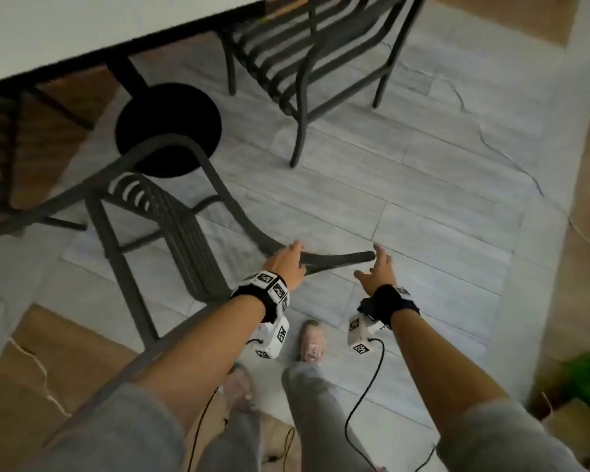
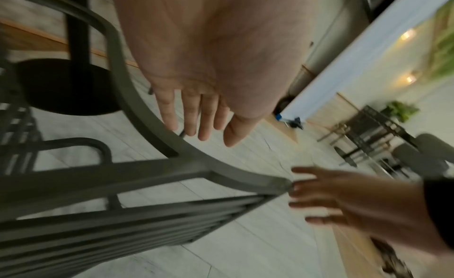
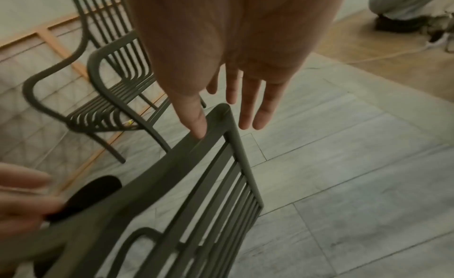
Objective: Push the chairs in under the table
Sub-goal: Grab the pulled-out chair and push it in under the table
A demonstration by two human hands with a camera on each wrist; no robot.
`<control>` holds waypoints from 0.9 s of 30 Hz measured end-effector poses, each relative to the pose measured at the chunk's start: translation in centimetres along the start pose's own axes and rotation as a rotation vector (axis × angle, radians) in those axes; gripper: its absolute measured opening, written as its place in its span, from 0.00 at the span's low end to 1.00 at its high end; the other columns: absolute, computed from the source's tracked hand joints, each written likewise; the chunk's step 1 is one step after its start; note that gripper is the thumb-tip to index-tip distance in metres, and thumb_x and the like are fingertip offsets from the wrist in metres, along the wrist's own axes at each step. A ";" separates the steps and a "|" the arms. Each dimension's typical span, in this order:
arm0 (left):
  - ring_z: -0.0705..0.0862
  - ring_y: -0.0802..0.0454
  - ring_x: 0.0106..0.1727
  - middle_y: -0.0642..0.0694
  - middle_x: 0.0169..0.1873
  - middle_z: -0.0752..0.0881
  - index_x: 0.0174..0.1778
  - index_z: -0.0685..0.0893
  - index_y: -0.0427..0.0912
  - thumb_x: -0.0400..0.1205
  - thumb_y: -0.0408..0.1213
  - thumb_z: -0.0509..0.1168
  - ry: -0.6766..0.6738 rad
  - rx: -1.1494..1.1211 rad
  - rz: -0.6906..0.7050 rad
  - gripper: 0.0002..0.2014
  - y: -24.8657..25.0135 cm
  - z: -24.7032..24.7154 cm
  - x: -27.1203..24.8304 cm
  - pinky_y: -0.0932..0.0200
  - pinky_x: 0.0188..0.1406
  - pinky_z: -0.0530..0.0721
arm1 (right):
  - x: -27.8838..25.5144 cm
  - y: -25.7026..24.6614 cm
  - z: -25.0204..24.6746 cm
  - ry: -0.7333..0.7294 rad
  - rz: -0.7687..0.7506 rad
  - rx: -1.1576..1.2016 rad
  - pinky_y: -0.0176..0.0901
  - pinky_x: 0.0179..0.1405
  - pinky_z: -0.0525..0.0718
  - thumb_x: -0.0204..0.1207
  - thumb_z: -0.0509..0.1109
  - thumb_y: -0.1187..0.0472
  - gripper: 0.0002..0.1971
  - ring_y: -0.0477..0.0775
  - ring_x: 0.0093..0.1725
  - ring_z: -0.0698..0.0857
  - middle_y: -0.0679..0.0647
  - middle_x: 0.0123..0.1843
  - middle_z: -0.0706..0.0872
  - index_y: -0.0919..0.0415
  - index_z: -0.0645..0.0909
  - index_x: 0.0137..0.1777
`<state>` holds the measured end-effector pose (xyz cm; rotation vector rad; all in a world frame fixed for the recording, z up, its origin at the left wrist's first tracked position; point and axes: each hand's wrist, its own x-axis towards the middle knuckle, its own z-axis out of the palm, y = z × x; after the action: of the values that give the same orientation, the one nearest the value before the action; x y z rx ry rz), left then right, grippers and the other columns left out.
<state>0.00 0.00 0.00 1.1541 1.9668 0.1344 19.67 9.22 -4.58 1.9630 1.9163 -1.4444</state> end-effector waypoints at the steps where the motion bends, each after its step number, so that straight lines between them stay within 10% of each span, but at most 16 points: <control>1: 0.80 0.37 0.66 0.38 0.67 0.80 0.68 0.71 0.40 0.81 0.36 0.61 -0.014 0.043 0.028 0.19 1.1 0.9 1.1 0.44 0.63 0.80 | 0.9 0.2 -0.3 -0.001 0.000 0.029 0.61 0.72 0.76 0.73 0.74 0.68 0.39 0.67 0.71 0.75 0.62 0.79 0.61 0.57 0.57 0.80; 15: 0.82 0.40 0.60 0.43 0.52 0.88 0.52 0.84 0.46 0.79 0.61 0.60 -0.090 0.066 -0.169 0.22 7.2 5.9 7.0 0.38 0.68 0.64 | 2.5 1.7 0.6 0.018 0.105 0.494 0.40 0.69 0.75 0.75 0.67 0.79 0.27 0.61 0.71 0.77 0.65 0.74 0.75 0.67 0.70 0.74; 19: 0.81 0.43 0.59 0.44 0.51 0.89 0.49 0.85 0.46 0.74 0.66 0.62 0.029 -0.052 -0.138 0.26 7.5 3.0 3.7 0.40 0.66 0.63 | 0.2 1.8 -0.5 -0.023 -0.046 0.514 0.17 0.48 0.80 0.76 0.68 0.75 0.24 0.54 0.66 0.77 0.62 0.67 0.78 0.72 0.70 0.72; 27: 0.82 0.45 0.47 0.52 0.27 0.84 0.31 0.84 0.45 0.68 0.73 0.62 0.185 -0.311 0.048 0.30 7.9 -6.1 -6.0 0.44 0.61 0.74 | -2.9 -4.0 -3.7 -0.161 -0.213 0.191 0.43 0.46 0.81 0.66 0.81 0.58 0.17 0.58 0.52 0.86 0.52 0.47 0.87 0.55 0.82 0.54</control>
<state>2.48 1.75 11.32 1.0130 1.9903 0.5696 19.08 10.22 1.50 1.6875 2.0333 -1.8417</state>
